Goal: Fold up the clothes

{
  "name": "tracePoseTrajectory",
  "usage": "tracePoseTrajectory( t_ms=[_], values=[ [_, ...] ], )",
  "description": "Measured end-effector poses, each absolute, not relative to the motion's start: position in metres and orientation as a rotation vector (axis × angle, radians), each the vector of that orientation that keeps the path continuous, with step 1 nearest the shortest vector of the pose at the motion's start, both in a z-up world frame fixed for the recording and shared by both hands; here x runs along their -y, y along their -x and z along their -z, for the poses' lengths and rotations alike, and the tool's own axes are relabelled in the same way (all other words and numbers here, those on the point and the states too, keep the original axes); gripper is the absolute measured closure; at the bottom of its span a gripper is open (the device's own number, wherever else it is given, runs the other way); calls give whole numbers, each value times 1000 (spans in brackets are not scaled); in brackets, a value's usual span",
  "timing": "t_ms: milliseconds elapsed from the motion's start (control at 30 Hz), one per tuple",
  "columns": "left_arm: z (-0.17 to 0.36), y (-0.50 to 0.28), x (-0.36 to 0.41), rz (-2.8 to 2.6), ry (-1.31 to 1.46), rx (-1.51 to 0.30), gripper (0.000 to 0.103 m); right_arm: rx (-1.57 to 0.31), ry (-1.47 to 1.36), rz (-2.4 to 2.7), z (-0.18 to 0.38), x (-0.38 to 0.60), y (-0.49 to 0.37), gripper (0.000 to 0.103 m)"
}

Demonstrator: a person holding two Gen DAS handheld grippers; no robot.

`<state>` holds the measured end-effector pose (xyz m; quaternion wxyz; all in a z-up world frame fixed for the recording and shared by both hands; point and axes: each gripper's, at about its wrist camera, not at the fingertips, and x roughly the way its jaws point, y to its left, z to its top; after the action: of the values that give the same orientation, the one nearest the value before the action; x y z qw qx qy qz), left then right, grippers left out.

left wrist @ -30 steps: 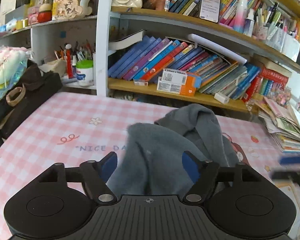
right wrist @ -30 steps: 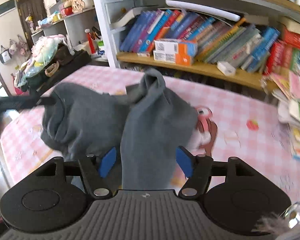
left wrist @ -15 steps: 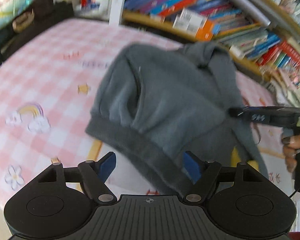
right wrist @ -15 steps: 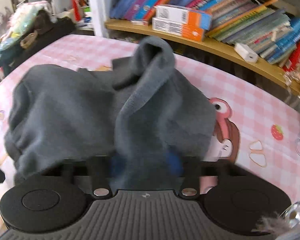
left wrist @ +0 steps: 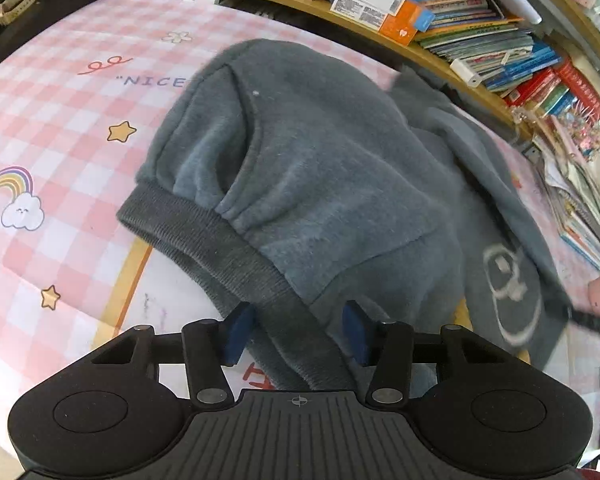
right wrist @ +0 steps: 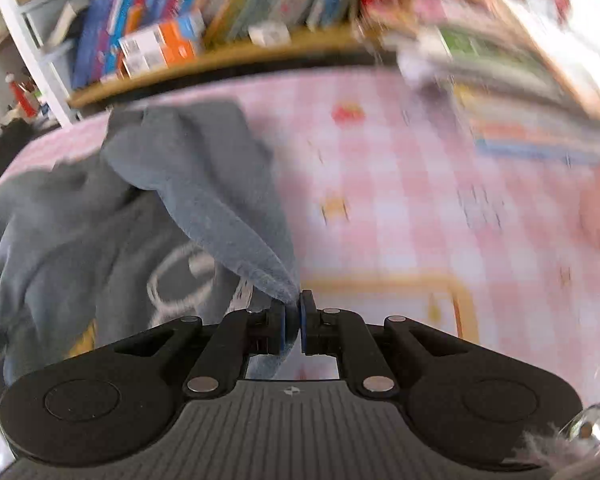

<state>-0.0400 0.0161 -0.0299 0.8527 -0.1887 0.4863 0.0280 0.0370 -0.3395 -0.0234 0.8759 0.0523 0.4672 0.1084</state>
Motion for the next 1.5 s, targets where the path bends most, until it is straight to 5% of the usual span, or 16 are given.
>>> tracePoseTrajectory(
  t_ms=[267, 333, 667, 800, 967, 1333, 1400, 1500],
  values=[
    [31, 31, 5, -53, 148, -1028, 49, -1023, -94, -282, 24, 323, 1, 96],
    [31, 29, 6, -48, 91, -1023, 66, -1018, -78, -306, 21, 316, 1, 96],
    [16, 4, -86, -118, 82, -935, 80, -1027, -24, -490, 13, 259, 12, 91],
    [8, -11, -135, -153, 46, -902, 77, -980, 71, -585, 2, 214, 27, 68],
    [9, -11, -184, -158, 105, -903, 67, -912, 148, -576, -13, 168, 41, 53],
    [20, 18, -202, -19, 172, -885, 68, -786, 108, -345, -31, 119, -13, 47],
    [26, 14, -202, 11, 175, -904, 75, -764, 126, -339, -33, 103, -32, 46],
    [29, 14, -201, 47, 170, -912, 101, -766, 208, -335, -28, 74, -61, 43]
  ],
)
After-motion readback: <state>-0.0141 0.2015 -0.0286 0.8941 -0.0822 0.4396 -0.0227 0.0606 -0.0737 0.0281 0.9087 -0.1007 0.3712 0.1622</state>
